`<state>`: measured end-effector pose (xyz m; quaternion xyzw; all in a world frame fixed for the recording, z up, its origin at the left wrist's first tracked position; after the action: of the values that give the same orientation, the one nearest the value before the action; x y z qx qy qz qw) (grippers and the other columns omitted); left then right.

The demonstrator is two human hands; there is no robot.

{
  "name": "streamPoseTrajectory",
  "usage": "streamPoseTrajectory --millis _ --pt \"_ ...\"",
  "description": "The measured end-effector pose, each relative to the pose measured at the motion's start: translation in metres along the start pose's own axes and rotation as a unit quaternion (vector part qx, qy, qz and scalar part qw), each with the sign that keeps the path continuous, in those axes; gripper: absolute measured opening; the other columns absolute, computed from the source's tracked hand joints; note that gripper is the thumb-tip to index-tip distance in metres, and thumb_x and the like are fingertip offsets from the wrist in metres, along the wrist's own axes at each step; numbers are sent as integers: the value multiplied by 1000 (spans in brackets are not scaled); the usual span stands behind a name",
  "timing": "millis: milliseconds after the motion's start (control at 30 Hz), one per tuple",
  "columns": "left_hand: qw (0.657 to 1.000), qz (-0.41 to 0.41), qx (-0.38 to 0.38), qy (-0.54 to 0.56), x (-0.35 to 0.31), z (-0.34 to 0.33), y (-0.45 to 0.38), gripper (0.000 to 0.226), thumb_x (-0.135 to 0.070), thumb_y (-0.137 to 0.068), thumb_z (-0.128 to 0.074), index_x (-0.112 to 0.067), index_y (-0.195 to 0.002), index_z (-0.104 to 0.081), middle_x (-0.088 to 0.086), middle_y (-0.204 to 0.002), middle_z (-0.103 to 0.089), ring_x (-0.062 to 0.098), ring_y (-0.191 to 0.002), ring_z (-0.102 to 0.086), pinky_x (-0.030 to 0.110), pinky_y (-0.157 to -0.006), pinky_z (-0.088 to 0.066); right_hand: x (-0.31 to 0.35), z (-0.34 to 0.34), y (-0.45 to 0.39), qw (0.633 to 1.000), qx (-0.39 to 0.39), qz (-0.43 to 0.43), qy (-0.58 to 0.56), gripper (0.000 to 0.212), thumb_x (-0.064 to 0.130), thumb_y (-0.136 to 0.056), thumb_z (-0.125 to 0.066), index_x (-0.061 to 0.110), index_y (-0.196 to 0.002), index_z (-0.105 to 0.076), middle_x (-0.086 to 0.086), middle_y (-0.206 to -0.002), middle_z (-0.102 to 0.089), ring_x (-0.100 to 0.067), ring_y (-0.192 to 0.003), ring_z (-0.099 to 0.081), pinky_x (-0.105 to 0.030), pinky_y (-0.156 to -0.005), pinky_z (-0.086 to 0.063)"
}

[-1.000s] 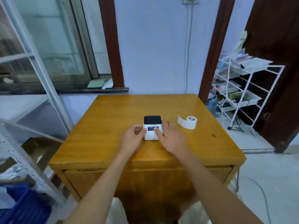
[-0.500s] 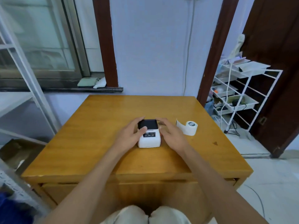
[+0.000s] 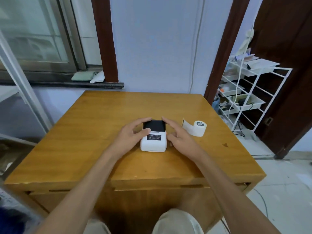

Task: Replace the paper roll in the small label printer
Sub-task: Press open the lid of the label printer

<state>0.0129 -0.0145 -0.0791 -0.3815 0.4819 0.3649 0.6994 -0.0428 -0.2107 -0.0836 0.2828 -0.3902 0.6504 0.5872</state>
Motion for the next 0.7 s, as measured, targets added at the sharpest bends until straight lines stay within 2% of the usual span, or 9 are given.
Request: streamPoseTrajectory --millis 100,200,367,433,533,567,633,700 --pt "1000 3 -6 -5 4 -2 -1 36 -28 -99 -71 -45 -130 -68 -15 -127 -72 27 -103 -74 51 -91 -61 -1 0 3 1000 14 0 25 66 10 -106 -46 42 -162 -30 14 -155 -42 -8 -81 -60 -44 -93 -57" --pt "1000 -2 -3 -11 5 -3 -4 36 -26 -98 -71 -48 -126 -68 -15 -128 -71 27 -102 -74 51 -91 -61 -2 0 3 1000 16 3 0 67 6 -105 -46 41 -161 -34 11 -157 -40 -7 -78 -58 -46 -93 -57" --pt "1000 -9 -2 -25 8 0 -5 34 -28 -95 -74 -46 -123 -68 -25 -123 -68 25 -108 -71 54 -95 -58 1 2 3 999 16 9 -31 69 -3 -100 -47 36 -157 -43 11 -156 -43 -35 -77 -56 -50 -84 -54" --pt "1000 -8 1 -25 8 0 -5 35 -30 -95 -74 -47 -124 -68 -22 -124 -70 26 -107 -72 56 -95 -58 1 2 2 999 18 1 -34 71 -3 -99 -48 40 -156 -44 11 -155 -45 -36 -82 -60 -45 -82 -56" --pt "1000 -4 2 -23 6 -1 -5 35 -31 -95 -73 -49 -125 -67 -24 -124 -70 22 -107 -72 53 -94 -59 -1 4 1 999 23 -2 -37 73 -3 -99 -49 44 -154 -44 6 -144 -56 -19 -76 -59 -28 -73 -52" --pt "1000 -4 2 -20 6 -1 -5 35 -30 -96 -73 -49 -125 -68 -25 -123 -70 21 -107 -73 51 -94 -60 -1 4 2 999 24 -2 -40 73 -3 -99 -49 44 -154 -45 5 -140 -58 -17 -76 -59 -27 -72 -52" --pt "1000 -2 3 -5 5 -1 -5 36 -28 -96 -74 -47 -127 -68 -21 -125 -71 19 -108 -73 44 -90 -61 -2 5 2 999 25 -3 -38 73 -4 -99 -49 44 -154 -44 7 -137 -58 -25 -79 -60 -33 -73 -54" --pt "1000 -1 4 15 4 -1 -3 39 -23 -96 -74 -41 -130 -69 -20 -129 -70 16 -111 -72 30 -85 -60 -2 5 3 999 30 4 -37 73 -4 -99 -50 43 -155 -43 11 -142 -55 -35 -87 -63 -44 -79 -56"
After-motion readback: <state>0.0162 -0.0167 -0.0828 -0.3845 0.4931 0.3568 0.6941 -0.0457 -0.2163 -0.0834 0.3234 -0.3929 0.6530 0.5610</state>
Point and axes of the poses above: each hand's wrist, its own y-axis away from the middle knuckle, its own z-axis out of the back of the hand, x = y × z, the point moved 6 cm from there along -y, towards the middle knuckle
